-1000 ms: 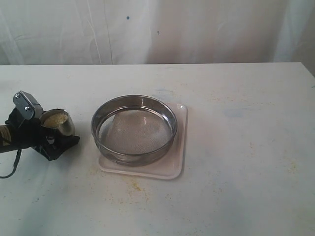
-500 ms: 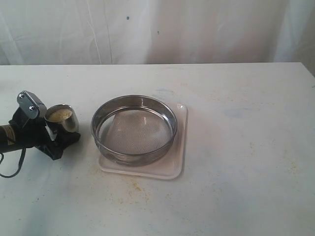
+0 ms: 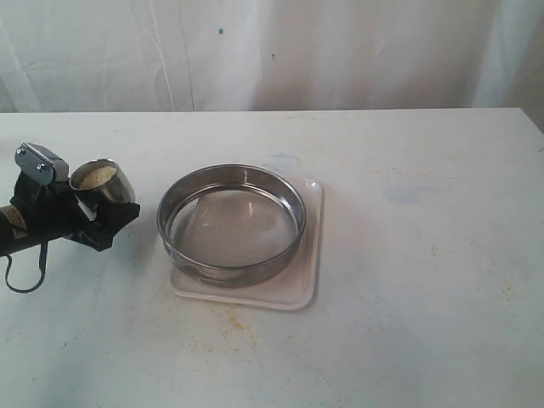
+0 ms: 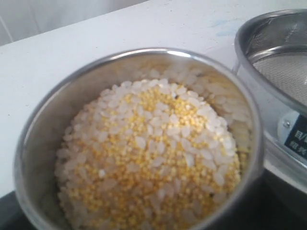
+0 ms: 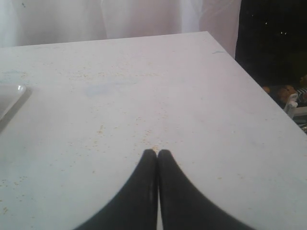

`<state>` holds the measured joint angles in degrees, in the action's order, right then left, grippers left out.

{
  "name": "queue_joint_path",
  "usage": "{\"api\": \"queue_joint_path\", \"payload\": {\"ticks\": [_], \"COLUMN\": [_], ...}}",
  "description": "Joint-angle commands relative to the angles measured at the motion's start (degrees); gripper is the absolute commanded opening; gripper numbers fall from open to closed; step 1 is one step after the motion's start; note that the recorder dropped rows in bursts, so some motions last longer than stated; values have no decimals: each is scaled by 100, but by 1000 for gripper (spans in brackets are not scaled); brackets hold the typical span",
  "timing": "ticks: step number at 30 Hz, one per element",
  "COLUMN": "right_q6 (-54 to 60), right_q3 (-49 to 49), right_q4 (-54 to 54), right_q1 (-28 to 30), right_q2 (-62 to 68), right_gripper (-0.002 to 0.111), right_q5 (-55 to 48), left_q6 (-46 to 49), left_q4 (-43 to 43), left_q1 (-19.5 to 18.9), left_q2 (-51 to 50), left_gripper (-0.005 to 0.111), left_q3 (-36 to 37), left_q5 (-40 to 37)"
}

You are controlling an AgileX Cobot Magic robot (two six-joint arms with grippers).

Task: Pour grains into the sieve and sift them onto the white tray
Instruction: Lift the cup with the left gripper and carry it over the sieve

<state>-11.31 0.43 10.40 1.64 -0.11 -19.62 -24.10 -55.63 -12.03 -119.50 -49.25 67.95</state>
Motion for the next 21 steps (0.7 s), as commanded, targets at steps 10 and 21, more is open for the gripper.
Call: {"api": "queue_joint_path", "payload": {"ticks": [10,21], "right_q6": [-3,-3], "right_q3": [-43,-43], "right_q4": [42,42], "right_q1": [23,23], "right_q2": [11,11], "right_gripper": [0,0], "right_q5": [40,40], "left_q6": [-1178,-1964], "left_q4": [-1133,-2143], "left_q1": [676,2282], "left_q2": [2002,2169], "left_gripper": [0,0], "left_q3": [-202,-1251], "left_q5": [-1013,-3692]}}
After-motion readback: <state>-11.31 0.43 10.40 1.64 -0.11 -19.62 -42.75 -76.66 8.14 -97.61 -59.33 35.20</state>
